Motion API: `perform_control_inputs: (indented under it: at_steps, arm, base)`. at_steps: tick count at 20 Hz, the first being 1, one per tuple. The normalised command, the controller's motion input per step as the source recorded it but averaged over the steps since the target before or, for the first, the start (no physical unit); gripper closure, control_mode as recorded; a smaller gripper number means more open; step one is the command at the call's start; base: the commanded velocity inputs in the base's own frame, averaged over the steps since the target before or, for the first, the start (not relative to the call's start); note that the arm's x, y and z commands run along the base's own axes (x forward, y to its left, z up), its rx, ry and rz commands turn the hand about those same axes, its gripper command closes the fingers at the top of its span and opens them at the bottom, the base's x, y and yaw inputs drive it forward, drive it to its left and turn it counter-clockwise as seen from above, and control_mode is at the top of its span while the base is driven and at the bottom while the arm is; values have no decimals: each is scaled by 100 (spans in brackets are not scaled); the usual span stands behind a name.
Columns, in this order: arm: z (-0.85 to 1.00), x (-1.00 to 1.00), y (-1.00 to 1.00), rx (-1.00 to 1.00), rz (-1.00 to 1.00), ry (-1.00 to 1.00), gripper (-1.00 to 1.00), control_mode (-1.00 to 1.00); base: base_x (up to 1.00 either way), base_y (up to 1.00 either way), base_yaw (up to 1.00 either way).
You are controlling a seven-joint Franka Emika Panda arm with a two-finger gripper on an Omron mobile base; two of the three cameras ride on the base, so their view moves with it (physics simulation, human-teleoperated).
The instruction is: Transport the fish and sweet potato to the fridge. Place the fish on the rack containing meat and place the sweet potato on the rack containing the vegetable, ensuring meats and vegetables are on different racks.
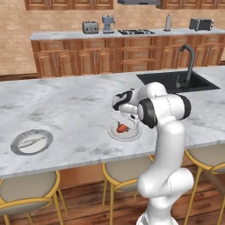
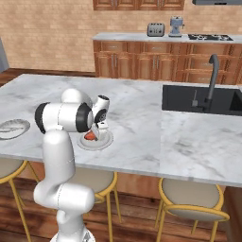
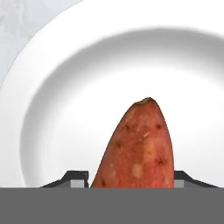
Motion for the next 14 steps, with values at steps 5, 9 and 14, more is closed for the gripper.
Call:
perform_control_inputs:
  at_steps: [5,9,14]
  arm:
    - [79,-22,1,-3,4,-8,100,-100]
    - [100,-59,0,-8,8,-24,100,-100]
    - [96,-94,-7,-6,18,-11,100,-100]
  base:
    - [0,0,0]
    - [0,0,0]
    - [0,0,0]
